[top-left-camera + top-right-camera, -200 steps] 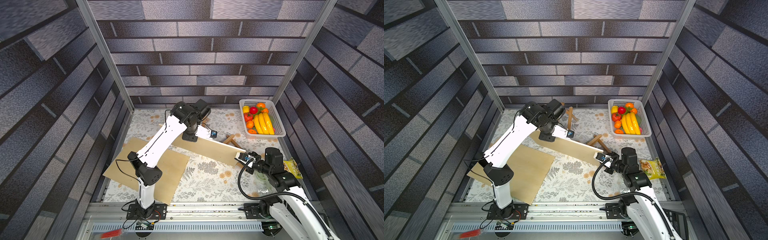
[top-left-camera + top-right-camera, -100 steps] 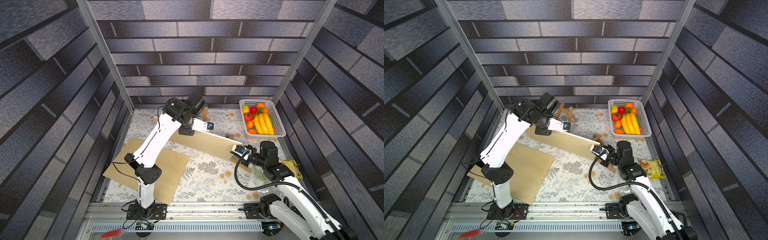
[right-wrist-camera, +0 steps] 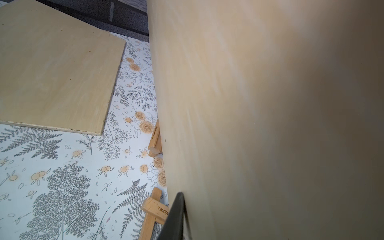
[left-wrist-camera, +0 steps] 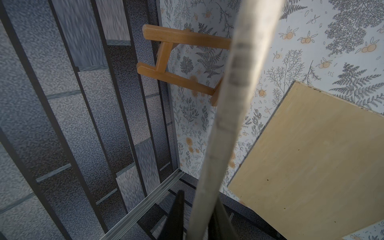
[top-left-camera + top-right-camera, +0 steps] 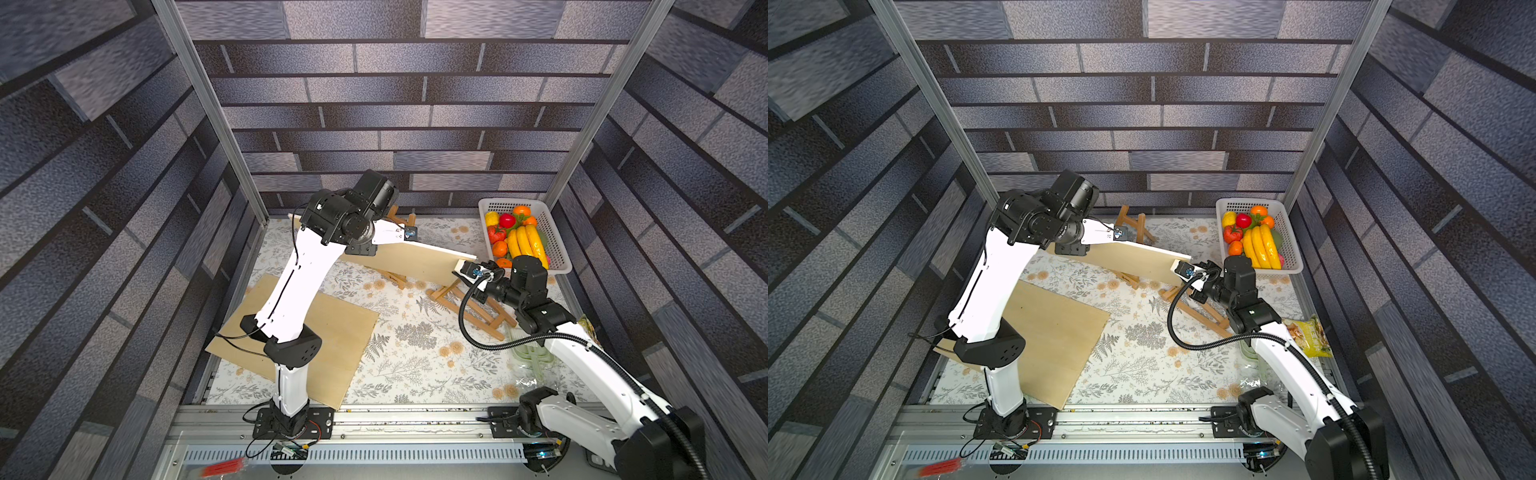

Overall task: Assemble the easel
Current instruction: Place the drawing board on the easel.

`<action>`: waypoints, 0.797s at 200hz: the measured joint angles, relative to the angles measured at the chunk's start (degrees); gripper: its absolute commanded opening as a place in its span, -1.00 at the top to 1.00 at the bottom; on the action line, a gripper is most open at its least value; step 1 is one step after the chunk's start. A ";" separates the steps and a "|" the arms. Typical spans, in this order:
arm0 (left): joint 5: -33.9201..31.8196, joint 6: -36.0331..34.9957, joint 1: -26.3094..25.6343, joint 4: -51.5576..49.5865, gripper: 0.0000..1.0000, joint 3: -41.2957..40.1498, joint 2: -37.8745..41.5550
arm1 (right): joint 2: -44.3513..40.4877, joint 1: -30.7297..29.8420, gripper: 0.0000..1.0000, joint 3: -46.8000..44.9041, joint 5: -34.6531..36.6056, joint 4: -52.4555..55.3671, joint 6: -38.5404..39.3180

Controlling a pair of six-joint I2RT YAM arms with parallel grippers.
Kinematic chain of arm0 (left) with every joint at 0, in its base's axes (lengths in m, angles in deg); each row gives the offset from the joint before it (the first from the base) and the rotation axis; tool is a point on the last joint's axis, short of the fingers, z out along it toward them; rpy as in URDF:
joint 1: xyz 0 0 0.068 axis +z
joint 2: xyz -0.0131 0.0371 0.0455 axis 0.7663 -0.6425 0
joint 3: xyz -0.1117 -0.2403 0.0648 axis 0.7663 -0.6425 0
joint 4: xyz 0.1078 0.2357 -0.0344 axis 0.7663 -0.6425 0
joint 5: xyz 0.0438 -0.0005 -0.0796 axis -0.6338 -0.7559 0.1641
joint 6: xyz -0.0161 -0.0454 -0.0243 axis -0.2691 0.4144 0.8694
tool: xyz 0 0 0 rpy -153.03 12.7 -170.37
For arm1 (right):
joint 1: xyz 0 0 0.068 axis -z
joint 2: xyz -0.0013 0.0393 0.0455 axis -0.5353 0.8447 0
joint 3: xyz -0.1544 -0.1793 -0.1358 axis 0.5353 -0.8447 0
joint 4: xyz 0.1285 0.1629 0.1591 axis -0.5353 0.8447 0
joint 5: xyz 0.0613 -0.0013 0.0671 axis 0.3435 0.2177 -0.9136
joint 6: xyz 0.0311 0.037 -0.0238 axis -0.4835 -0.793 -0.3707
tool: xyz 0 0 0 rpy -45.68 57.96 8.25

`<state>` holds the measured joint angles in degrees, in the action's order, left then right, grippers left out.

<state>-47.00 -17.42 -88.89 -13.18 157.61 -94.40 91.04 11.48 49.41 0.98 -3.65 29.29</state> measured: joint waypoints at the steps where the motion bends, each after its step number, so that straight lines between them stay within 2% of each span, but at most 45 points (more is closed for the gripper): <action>1: -0.02 0.00 0.00 0.00 1.00 0.02 0.00 | 0.04 -0.02 1.00 0.00 0.02 -0.04 0.00; 68: 1.03 -1.99 4.81 0.57 1.00 1.97 -6.62 | 6.05 -2.25 1.00 0.70 4.79 -2.36 -2.73; 159: 0.11 -4.50 5.35 1.49 1.00 2.89 -7.45 | 7.37 -3.28 1.00 0.83 6.23 -4.04 -4.61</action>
<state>-46.89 -21.92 -83.54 -11.69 160.50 -101.85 98.41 8.20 50.24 7.21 -7.69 24.68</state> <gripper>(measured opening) 0.190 0.212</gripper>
